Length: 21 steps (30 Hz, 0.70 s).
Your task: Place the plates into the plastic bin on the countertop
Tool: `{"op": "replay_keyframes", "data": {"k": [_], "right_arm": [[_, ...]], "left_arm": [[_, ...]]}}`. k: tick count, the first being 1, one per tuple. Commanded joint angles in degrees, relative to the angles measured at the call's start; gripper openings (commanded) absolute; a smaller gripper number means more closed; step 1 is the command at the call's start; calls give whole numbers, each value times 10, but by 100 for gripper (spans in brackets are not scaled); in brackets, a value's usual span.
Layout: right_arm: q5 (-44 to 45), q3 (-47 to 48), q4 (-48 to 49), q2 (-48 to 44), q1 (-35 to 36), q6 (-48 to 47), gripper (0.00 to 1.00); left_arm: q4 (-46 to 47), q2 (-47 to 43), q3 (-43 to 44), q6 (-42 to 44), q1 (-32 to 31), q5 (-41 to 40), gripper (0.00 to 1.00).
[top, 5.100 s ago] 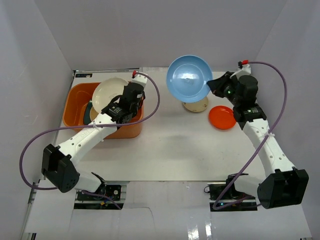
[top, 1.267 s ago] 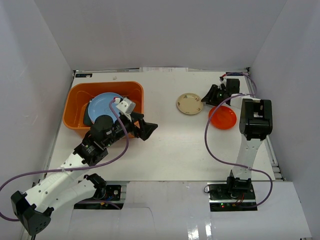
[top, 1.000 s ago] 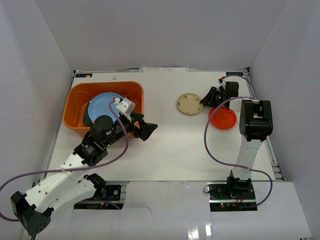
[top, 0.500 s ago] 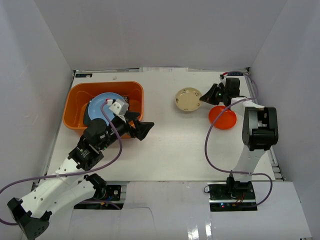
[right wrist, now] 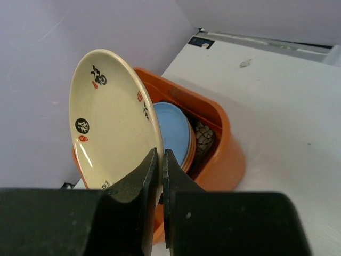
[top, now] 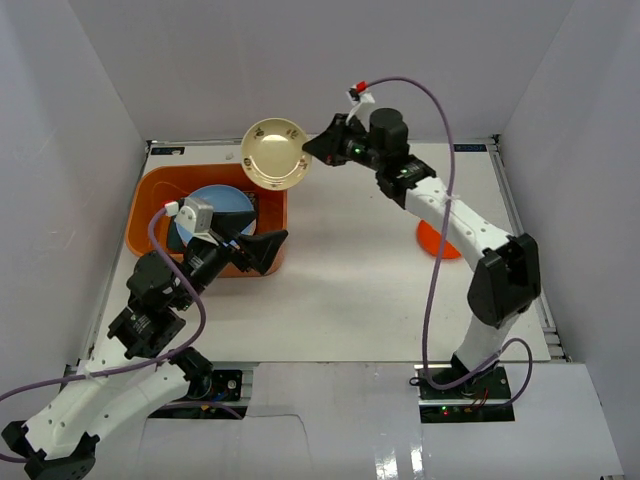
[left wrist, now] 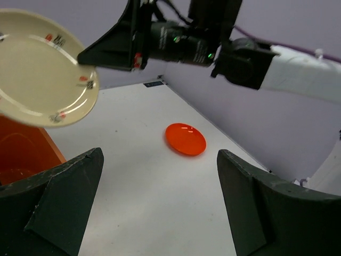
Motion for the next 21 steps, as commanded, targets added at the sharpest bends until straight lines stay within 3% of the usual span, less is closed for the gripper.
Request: {"op": "replay_keyframes", "data": {"k": [1,8,17,18,19,21], "right_arm": [[18,45,22,92,33,32,8],[38,256,-36,236,121,17,8],[131,346,-105,320,193,-14,9],[137,353,-108,325,197,-16,13],[154,364,-112,331,203,-17,29],[167,375,-132,330,206,-16,44]], "left_arm": [[-3,6,41,-9,-3,-26,98],[-11,17,55,-20,-4,-28,98],[-16,34,55,-27,-4,-48,98],[-17,36,56,-29,-4,-53,98],[-17,37,58,-34,-4,-56,98],[-20,43,67,-45,-4,-65,98]]}}
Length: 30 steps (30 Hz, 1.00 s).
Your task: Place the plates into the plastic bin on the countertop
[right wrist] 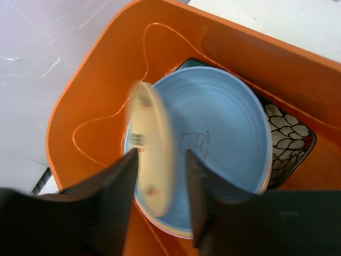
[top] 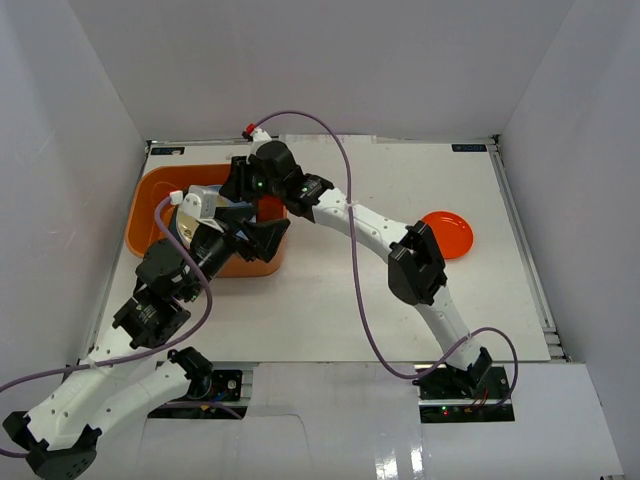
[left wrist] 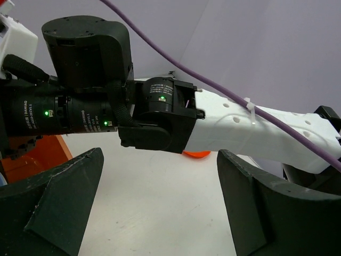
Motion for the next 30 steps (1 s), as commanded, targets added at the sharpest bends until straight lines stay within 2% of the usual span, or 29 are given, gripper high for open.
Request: {"op": "replay_keyframes", "data": {"k": [1,4,6,8,10,11,12,13,14,15,16,17,18,19,20,21,22,23,24,26,27,30], "right_arm": [[51,38,-17,-6,-2,-12,50],[71,-15,-4,-55,-12,-19,55],[67,-52,3,-104,-29,-19,54],[73,-143,12,-149,-44,-18,49],[85,-231,55,-240,-71,-14,35],[87,-324,78,-275,-84,-13,31],[96,-369,98,-343,-111,-12,21],[106,-412,100,-377,-127,-11,15],[117,-495,101,-413,-146,-5,10],[138,-537,102,-482,-186,-4,8],[150,-575,100,-515,-208,-3,8],[158,-614,97,-547,-258,1,8],[165,-683,93,-606,-286,3,8],[167,-712,75,-630,-315,6,8],[174,-737,62,-655,-343,6,9],[201,-780,54,-691,-400,1,19],[214,-803,54,-704,-430,-4,25],[196,-823,53,-721,-501,-6,30],[169,-856,54,-724,-548,-5,40],[124,-878,55,-722,-638,-2,49],[109,-886,59,-716,-660,-2,57],[51,-910,82,-684,-705,3,59]], "left_arm": [[-11,9,35,-22,-3,-21,98],[-43,35,57,-54,-3,-44,98],[-51,58,63,-71,-3,-45,98],[-52,81,68,-100,-3,-28,98],[-41,99,63,-127,-3,1,98],[-38,109,62,-136,-3,13,98],[-35,133,62,-146,-4,26,98],[-26,147,61,-155,-4,58,98],[-19,162,63,-173,-5,85,98],[-14,177,65,-181,-6,102,98],[-4,209,67,-189,-9,135,94],[0,227,72,-207,-11,145,90],[3,244,75,-213,-14,151,84],[10,277,77,-218,-25,154,81],[14,293,80,-221,-33,151,80],[17,308,85,-224,-41,145,79],[23,337,88,-224,-58,140,79],[25,351,91,-224,-66,133,79],[26,365,103,-222,-74,128,79],[25,398,118,-220,-100,126,79],[27,405,130,-220,-107,127,79],[39,413,143,-189,-138,136,84]]}}
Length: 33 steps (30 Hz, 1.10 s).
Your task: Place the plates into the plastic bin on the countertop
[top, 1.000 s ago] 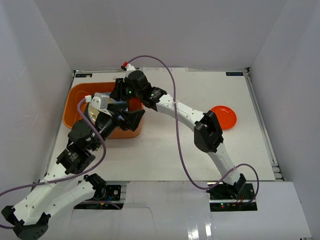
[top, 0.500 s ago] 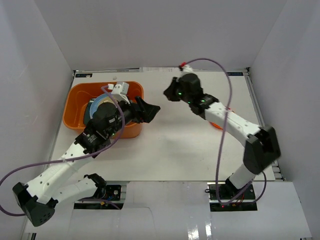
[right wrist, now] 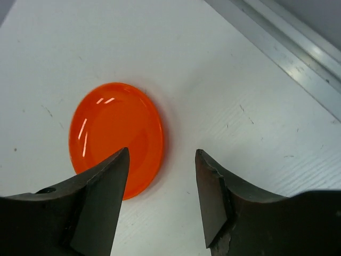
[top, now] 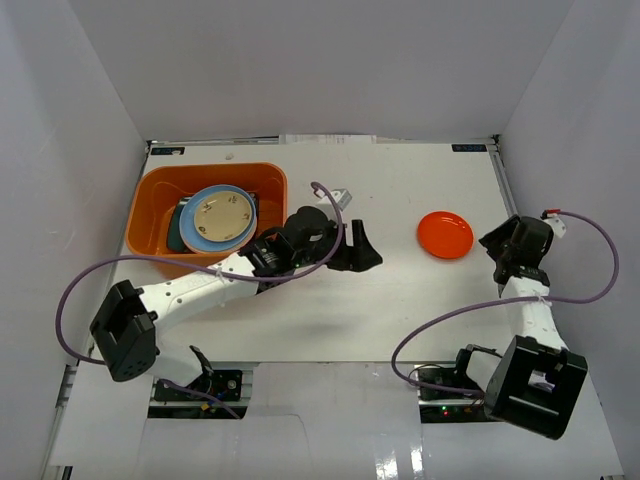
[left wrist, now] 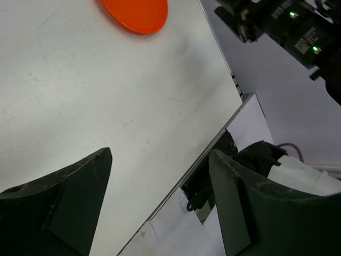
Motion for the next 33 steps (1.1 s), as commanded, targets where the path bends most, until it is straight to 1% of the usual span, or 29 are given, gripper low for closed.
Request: {"op": "replay_keyframes", "data": {"k": [1,2,4,5,6,8,9,10,12,16,17,18,20,22,23,24,25,26,27,28,30,31,33], "right_arm": [[-91,-26,40,25,-28,7,59],[-105,-34,52,41,-32,12,59],[-115,-47,78,62,-38,16,59],[-144,-58,91,84,-47,26,58],[-167,-65,128,97,-54,35,58],[-200,-71,152,134,-60,57,56],[-204,-71,162,143,-60,62,52],[-210,-73,187,157,-60,68,50],[-209,-75,199,168,-60,82,43],[-207,-77,235,207,-60,107,38],[-221,-77,256,229,-60,115,36],[-227,-73,264,243,-60,130,35],[-237,-71,295,276,-60,147,35],[-236,-69,309,295,-60,164,29],[-235,-69,321,310,-59,170,19],[-237,-71,332,314,-60,176,14],[-240,-81,346,307,-59,189,9],[-247,-87,372,297,-57,194,8],[-247,-87,375,283,-47,191,8],[-242,-80,367,250,-38,184,8],[-236,-55,315,211,-13,167,8],[-225,-24,298,168,18,160,8],[-209,14,260,127,59,141,8]], "left_arm": [[30,-20,46,48,-36,17,86],[31,-25,46,64,-41,20,90],[40,-56,31,98,-55,20,95],[42,-69,23,122,-58,18,98],[45,-99,12,133,-58,19,98],[42,-128,-20,160,-59,19,98],[40,-153,-30,168,-59,19,98],[27,-164,-49,185,-59,14,98],[9,-185,-65,198,-59,9,98],[-37,-232,-93,227,-59,-37,98],[-42,-239,-96,240,-59,-60,98],[-49,-246,-95,246,-59,-67,98],[-51,-267,-96,254,-59,-107,98],[-51,-279,-97,268,-59,-121,98],[-52,-289,-99,271,-59,-138,98],[-52,-296,-101,275,-59,-148,98],[-52,-302,-102,275,-59,-159,98],[-51,-317,-104,275,-59,-191,98],[-45,-326,-107,271,-59,-212,98],[-40,-338,-107,270,-59,-232,98],[-22,-375,-106,271,-59,-270,98],[-16,-386,-103,275,-59,-276,98],[0,-416,-102,282,-59,-292,98]]}}
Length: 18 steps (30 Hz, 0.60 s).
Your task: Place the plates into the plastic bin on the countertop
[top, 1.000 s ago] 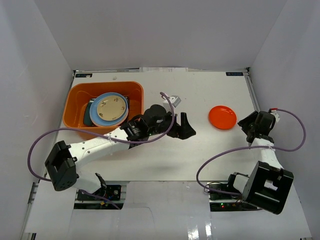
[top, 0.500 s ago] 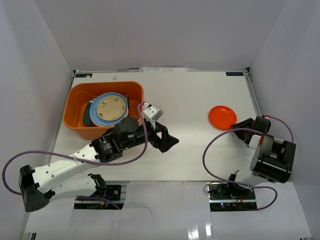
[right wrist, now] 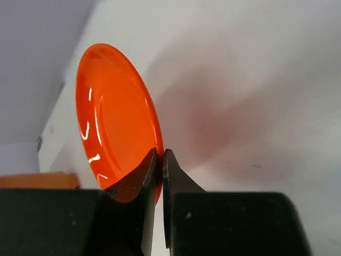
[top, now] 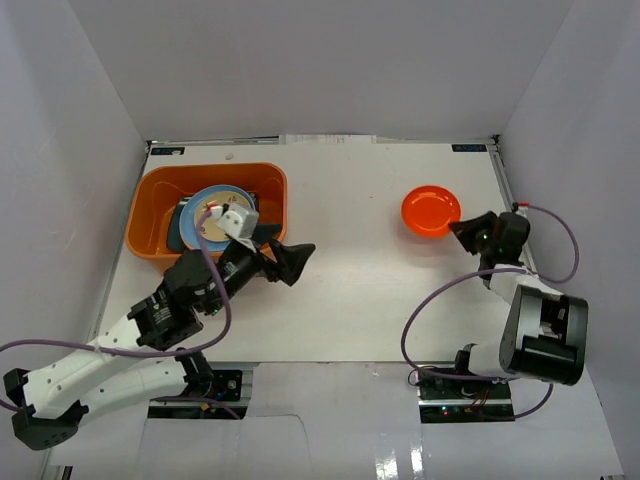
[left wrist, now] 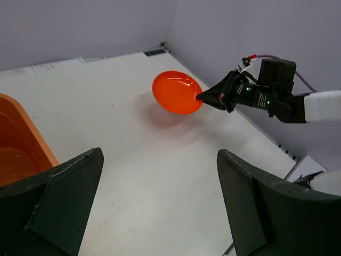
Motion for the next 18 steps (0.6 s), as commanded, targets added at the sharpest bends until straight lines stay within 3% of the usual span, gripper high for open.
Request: {"op": "replay_keyframes", "data": {"k": [1,6,8,9,13,18], "right_arm": [[31,94,-15,-98,97,-30,8],[67,290,-74,-82,261,-86,8],[88,384,-110,-32,372,-114,8],[99,413,-120,-12,373,-122,8],[140,556,-160,126,504,-148,8],[174,786,-273,299,597,-175,8]], "left_arm": [[38,-47,7,21,1,-67,98],[29,-83,11,17,1,-126,98],[33,-105,9,13,2,-152,98],[37,-113,9,15,1,-155,98],[52,-136,15,25,2,-141,98],[50,-149,4,30,2,-171,98]]}}
